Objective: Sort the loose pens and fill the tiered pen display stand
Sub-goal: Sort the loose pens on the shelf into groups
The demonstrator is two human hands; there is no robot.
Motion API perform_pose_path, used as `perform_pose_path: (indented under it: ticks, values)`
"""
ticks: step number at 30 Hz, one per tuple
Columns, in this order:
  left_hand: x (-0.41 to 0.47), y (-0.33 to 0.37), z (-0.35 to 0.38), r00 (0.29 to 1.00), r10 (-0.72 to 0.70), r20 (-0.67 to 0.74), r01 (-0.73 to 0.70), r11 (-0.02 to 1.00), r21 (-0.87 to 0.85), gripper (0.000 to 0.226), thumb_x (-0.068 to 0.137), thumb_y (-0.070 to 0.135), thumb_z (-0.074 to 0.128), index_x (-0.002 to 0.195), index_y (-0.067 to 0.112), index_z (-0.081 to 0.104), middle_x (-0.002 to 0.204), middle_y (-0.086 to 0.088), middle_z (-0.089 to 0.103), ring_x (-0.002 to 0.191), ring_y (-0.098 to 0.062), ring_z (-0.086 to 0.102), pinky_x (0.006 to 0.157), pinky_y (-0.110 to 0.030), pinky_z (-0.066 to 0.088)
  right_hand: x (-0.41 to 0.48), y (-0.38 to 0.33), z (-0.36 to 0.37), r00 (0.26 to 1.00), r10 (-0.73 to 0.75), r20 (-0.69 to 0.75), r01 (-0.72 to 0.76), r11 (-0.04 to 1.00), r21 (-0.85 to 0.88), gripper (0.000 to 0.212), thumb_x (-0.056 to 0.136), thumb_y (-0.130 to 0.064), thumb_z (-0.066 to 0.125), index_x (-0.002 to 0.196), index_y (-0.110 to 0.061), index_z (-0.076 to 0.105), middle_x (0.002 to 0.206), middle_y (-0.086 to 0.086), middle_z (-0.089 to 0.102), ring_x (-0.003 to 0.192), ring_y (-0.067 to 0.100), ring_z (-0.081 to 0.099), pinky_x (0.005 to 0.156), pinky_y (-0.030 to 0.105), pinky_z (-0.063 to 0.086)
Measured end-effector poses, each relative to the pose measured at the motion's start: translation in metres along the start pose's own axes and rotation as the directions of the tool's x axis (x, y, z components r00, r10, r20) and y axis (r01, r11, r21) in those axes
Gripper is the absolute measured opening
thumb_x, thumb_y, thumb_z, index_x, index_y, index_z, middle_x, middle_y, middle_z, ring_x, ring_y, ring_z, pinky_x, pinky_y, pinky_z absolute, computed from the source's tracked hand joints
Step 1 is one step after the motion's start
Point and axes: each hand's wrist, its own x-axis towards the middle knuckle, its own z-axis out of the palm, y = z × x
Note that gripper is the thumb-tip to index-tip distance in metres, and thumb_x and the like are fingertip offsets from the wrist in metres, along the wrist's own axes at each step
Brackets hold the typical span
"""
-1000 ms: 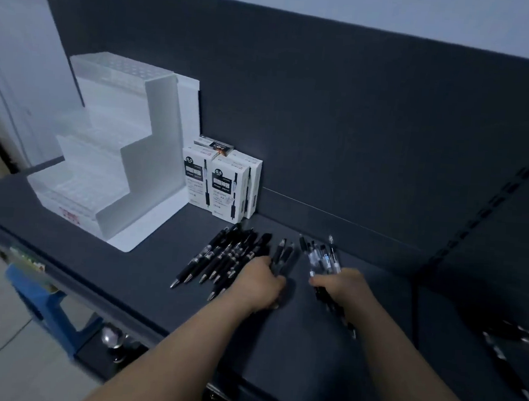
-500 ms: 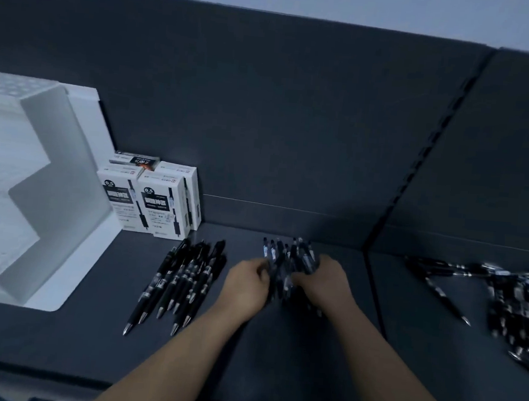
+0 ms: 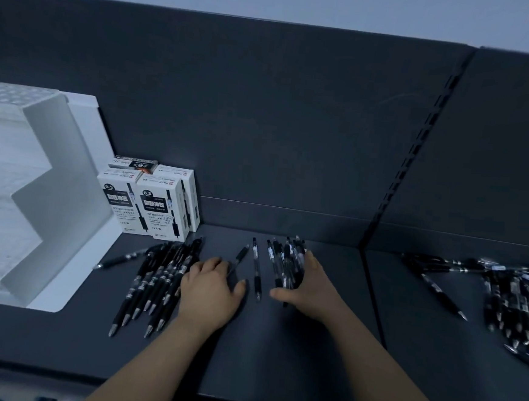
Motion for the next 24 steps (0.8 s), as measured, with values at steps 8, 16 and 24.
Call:
perform_pose_path:
  ticks: [8, 16, 24]
  values:
    - [0.006, -0.004, -0.003, 1.000, 0.012, -0.018, -0.016, 0.973, -0.228, 0.026, 0.087, 0.019, 0.058, 0.110, 0.010, 0.066, 0.114, -0.010, 0.058, 0.107, -0.030, 0.054, 0.091, -0.027, 0.041, -0.006, 0.001, -0.009, 0.990, -0.109, -0.089, 0.125, 0.972, 0.199, 0.025, 0.089, -0.011, 0.049, 0.101, -0.032, 0.050, 0.097, -0.013, 0.057, 0.081, 0.000, 0.052, 0.080, 0.023, 0.038]
    - [0.016, 0.045, 0.004, 0.988, 0.142, 0.054, -0.115, 0.932, -0.345, 0.019, 0.091, 0.016, 0.054, 0.103, 0.007, 0.066, 0.094, -0.004, 0.053, 0.084, -0.016, 0.051, 0.072, -0.018, 0.037, -0.003, 0.007, -0.010, 0.983, -0.152, -0.104, 0.148, 0.988, -0.040, 0.020, 0.098, -0.011, 0.039, 0.111, -0.011, 0.055, 0.104, -0.002, 0.054, 0.105, 0.019, 0.050, 0.091, 0.028, 0.037]
    - [0.020, 0.047, 0.013, 0.983, 0.167, 0.069, -0.126, 0.907, -0.403, 0.030, 0.091, 0.025, 0.057, 0.117, 0.010, 0.063, 0.109, -0.004, 0.063, 0.092, -0.015, 0.060, 0.077, -0.020, 0.046, -0.010, 0.009, -0.016, 0.985, -0.114, -0.127, 0.111, 0.993, -0.036, 0.025, 0.094, -0.017, 0.054, 0.119, -0.011, 0.054, 0.112, 0.000, 0.050, 0.116, 0.016, 0.048, 0.094, 0.022, 0.034]
